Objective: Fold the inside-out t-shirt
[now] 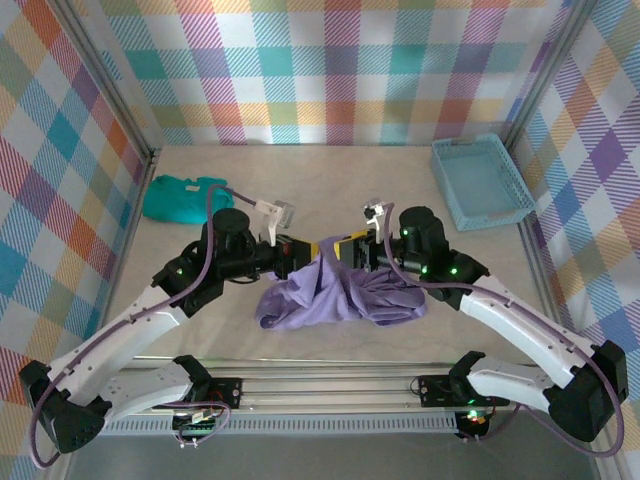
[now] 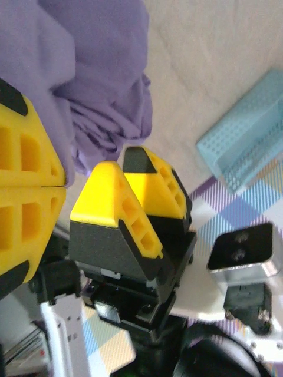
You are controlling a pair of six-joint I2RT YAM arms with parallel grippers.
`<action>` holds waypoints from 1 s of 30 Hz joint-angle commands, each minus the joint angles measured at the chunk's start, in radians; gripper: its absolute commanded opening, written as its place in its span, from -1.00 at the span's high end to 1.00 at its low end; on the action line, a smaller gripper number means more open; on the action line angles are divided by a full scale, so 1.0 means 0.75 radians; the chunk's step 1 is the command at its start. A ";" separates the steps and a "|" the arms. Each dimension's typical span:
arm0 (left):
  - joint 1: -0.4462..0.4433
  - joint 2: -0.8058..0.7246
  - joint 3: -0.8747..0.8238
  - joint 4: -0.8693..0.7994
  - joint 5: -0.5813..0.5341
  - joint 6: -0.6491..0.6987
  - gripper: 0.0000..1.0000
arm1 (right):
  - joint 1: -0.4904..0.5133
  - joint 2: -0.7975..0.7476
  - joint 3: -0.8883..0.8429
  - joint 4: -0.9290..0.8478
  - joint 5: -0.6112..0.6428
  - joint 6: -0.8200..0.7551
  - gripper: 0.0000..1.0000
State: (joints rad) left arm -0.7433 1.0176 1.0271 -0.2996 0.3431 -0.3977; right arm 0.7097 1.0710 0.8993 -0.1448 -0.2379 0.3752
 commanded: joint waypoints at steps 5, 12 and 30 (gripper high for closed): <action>-0.142 0.143 0.221 -0.342 -0.463 -0.108 1.00 | 0.102 -0.058 -0.063 0.038 0.019 -0.110 -0.08; -0.167 0.160 0.235 -0.261 -0.352 -0.191 1.00 | 0.205 0.023 -0.149 0.303 -0.014 -0.085 -0.37; 0.027 -0.096 0.015 -0.213 -0.246 0.096 0.09 | -0.163 -0.072 -0.264 0.517 -0.699 0.000 1.00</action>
State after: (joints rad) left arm -0.7246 0.9783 1.0809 -0.4652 0.1242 -0.4416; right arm 0.6106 1.0275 0.6960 0.2020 -0.5571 0.3439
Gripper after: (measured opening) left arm 0.440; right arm 0.064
